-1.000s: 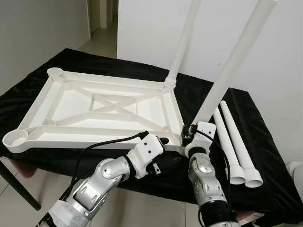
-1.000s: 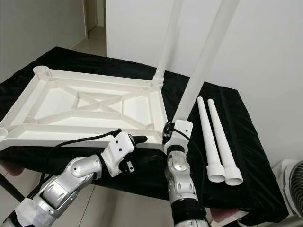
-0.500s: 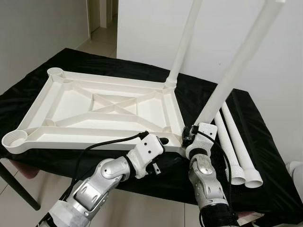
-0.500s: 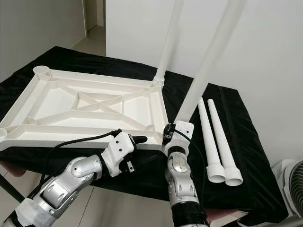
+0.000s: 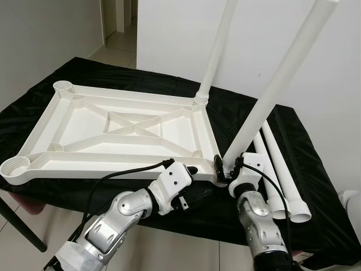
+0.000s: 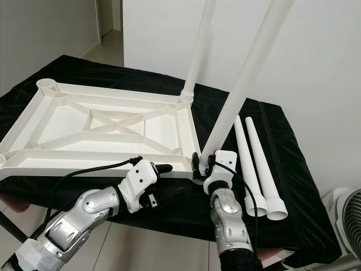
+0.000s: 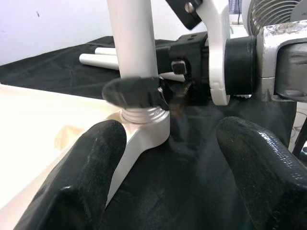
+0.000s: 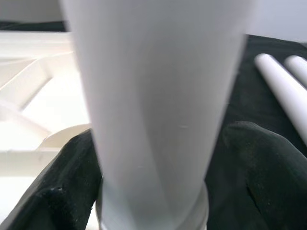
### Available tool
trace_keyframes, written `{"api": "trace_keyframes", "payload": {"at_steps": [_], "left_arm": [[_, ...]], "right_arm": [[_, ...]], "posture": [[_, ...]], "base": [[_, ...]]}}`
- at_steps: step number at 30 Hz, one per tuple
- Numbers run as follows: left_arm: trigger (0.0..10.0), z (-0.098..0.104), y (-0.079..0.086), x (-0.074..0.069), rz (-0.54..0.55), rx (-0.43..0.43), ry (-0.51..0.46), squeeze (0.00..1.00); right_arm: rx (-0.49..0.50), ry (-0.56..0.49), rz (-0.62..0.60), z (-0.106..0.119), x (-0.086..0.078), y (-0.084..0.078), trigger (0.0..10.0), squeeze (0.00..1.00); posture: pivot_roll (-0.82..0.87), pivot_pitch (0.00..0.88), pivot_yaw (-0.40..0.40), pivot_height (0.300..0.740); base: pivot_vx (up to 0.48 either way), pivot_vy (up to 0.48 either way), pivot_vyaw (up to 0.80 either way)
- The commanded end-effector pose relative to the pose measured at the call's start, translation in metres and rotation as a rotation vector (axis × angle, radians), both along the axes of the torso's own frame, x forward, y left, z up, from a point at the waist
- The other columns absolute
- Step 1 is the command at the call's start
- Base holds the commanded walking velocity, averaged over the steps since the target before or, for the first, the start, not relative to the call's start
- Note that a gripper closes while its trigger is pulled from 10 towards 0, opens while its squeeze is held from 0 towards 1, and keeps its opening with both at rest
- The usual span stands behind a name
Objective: Building children table
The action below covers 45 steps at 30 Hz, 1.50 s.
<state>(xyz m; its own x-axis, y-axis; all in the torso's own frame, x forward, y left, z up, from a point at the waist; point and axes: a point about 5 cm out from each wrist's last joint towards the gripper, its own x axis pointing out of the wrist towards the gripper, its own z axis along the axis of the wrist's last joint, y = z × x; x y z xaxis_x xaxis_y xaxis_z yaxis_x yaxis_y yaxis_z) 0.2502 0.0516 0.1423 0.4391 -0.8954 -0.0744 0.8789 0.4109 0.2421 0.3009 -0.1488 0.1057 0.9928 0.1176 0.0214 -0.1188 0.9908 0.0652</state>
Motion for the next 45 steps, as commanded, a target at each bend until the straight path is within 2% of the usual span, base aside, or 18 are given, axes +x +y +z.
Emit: {"api": "trace_keyframes", "payload": {"at_steps": [1, 3, 5, 9, 17, 18, 19, 20, 21, 22, 23, 32, 33, 35, 36, 45], "left_arm": [[10.0, 0.001, -0.003, -0.006, -0.111, 0.014, 0.014, 0.00], [10.0, 0.001, -0.003, -0.007, -0.119, 0.018, 0.015, 0.00], [10.0, 0.001, -0.003, -0.008, -0.121, 0.018, 0.015, 0.00], [10.0, 0.002, -0.002, -0.008, -0.121, 0.020, 0.014, 0.00], [10.0, 0.003, -0.002, -0.007, -0.119, 0.022, 0.011, 0.00], [10.0, 0.003, -0.002, -0.007, -0.121, 0.023, 0.009, 0.00], [10.0, 0.003, -0.002, -0.007, -0.121, 0.023, 0.009, 0.00], [10.0, 0.004, -0.003, -0.007, -0.122, 0.022, 0.008, 0.00], [10.0, 0.004, -0.003, -0.007, -0.122, 0.022, 0.008, 0.00], [10.0, 0.004, -0.003, -0.007, -0.122, 0.022, 0.008, 0.00], [10.0, 0.004, -0.003, -0.007, -0.121, 0.022, 0.007, 0.00], [10.0, 0.004, -0.003, -0.008, -0.122, 0.022, 0.009, 0.00], [10.0, 0.004, -0.003, -0.008, -0.124, 0.023, 0.009, 0.00], [10.0, 0.004, -0.003, -0.008, -0.125, 0.023, 0.010, 0.00], [10.0, 0.004, -0.003, -0.008, -0.125, 0.023, 0.010, 0.00], [10.0, 0.005, -0.004, -0.007, -0.133, 0.025, 0.008, 0.00]], "right_arm": [[-0.008, 0.019, 0.049, -0.005, 0.001, -0.003, 10.0, 0.00], [-0.030, 0.017, 0.129, -0.004, 0.006, -0.007, 10.0, 0.00], [-0.026, 0.016, 0.145, -0.003, 0.008, -0.008, 10.0, 0.00], [-0.078, -0.022, 0.265, 0.006, 0.018, -0.005, 10.0, 0.00], [-0.130, -0.039, 0.370, 0.016, 0.030, -0.004, 10.0, 0.00], [-0.134, -0.032, 0.387, 0.016, 0.033, -0.005, 9.6, 0.00], [-0.134, -0.032, 0.387, 0.016, 0.033, -0.005, 9.6, 0.00], [-0.143, -0.023, 0.393, 0.015, 0.034, -0.006, 3.7, 0.00], [-0.149, -0.009, 0.394, 0.013, 0.035, -0.008, 0.5, 0.00], [-0.149, -0.009, 0.394, 0.013, 0.035, -0.008, 0.5, 0.00], [-0.157, 0.001, 0.395, 0.011, 0.035, -0.010, 0.0, 0.00], [-0.120, 0.040, 0.395, -0.001, 0.030, -0.013, 0.0, 0.00], [-0.117, 0.041, 0.376, -0.003, 0.030, -0.014, 1.6, 0.00], [-0.113, 0.041, 0.373, -0.003, 0.030, -0.014, 1.6, 0.00], [-0.100, 0.043, 0.370, -0.004, 0.030, -0.014, 10.0, 0.00], [-0.050, 0.076, 0.321, -0.006, 0.032, -0.004, 10.0, 0.00]], "posture": [[0.00, 0.000, -0.149, 0.740], [0.00, 0.000, -0.144, 0.740], [0.00, 0.000, -0.144, 0.740], [0.01, 0.000, -0.135, 0.740], [0.01, 0.000, -0.125, 0.740], [0.01, 0.000, -0.125, 0.740], [0.01, 0.000, -0.125, 0.740], [0.01, 0.000, -0.125, 0.740], [0.01, 0.000, -0.125, 0.740], [0.01, 0.000, -0.125, 0.740], [0.01, 0.000, -0.125, 0.740], [0.01, 0.000, -0.124, 0.740], [0.01, 0.000, -0.121, 0.740], [0.01, 0.000, -0.121, 0.740], [0.01, 0.000, -0.117, 0.740], [0.01, 0.000, -0.115, 0.740]], "base": [[0.000, 0.000, 0.00], [0.000, 0.000, 0.00], [0.000, 0.000, 0.00], [0.000, 0.000, 0.00], [0.000, 0.000, 0.00], [0.000, 0.000, 0.00], [0.000, 0.000, 0.00], [0.000, 0.000, 0.00], [0.000, 0.000, 0.00], [0.000, 0.000, 0.00], [0.000, 0.000, 0.00], [0.000, 0.000, 0.00], [0.000, 0.000, 0.00], [0.000, 0.000, 0.00], [0.000, 0.000, 0.00], [0.000, 0.000, 0.00]]}}
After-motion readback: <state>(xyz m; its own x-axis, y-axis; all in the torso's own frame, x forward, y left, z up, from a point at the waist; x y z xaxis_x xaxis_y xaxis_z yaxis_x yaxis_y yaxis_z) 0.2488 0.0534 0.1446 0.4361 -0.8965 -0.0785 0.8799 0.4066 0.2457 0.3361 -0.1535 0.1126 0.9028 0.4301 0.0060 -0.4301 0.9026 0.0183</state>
